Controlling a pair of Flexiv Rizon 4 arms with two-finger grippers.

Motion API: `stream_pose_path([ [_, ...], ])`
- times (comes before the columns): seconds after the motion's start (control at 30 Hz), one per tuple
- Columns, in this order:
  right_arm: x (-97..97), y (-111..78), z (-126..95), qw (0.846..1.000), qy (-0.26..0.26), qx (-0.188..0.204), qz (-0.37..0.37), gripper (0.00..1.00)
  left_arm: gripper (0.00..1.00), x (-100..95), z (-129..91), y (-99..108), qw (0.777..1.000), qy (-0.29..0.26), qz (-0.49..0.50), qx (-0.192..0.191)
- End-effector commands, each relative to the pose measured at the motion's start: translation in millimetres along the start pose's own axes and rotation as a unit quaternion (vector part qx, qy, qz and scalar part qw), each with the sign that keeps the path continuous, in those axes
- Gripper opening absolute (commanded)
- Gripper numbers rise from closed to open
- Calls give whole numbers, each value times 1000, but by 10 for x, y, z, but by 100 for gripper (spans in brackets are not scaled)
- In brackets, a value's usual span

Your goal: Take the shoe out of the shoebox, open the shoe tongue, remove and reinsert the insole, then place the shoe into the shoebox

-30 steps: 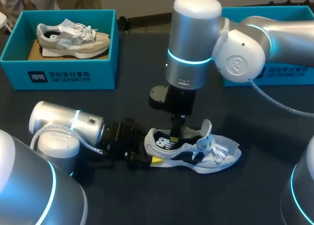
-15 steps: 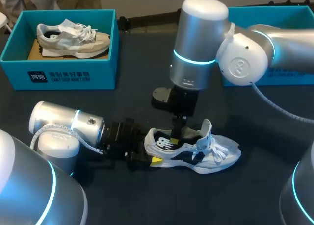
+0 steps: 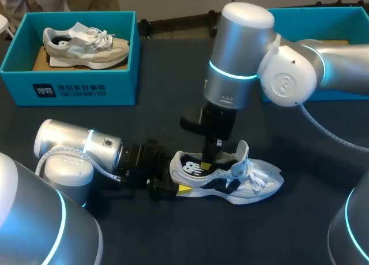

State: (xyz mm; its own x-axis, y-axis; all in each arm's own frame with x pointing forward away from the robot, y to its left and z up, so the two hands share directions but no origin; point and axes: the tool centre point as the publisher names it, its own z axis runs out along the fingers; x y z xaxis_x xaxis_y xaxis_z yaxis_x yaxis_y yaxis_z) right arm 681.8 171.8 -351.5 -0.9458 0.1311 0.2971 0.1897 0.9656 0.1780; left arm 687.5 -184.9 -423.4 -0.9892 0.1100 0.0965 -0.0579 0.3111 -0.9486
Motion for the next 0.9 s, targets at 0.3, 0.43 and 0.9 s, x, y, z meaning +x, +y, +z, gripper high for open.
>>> stream_pose_path([
  [0.3,74,-136,-164,996,-13,-43,-74,0,0,-3,4,11,1000,0,0,0],
  [0.43,79,-144,-184,994,-9,-48,-95,0,0,-3,4,11,1000,0,0,0],
  [0.9,87,-122,-206,996,0,-30,-88,0,0,-3,4,11,1000,0,0,0],
])
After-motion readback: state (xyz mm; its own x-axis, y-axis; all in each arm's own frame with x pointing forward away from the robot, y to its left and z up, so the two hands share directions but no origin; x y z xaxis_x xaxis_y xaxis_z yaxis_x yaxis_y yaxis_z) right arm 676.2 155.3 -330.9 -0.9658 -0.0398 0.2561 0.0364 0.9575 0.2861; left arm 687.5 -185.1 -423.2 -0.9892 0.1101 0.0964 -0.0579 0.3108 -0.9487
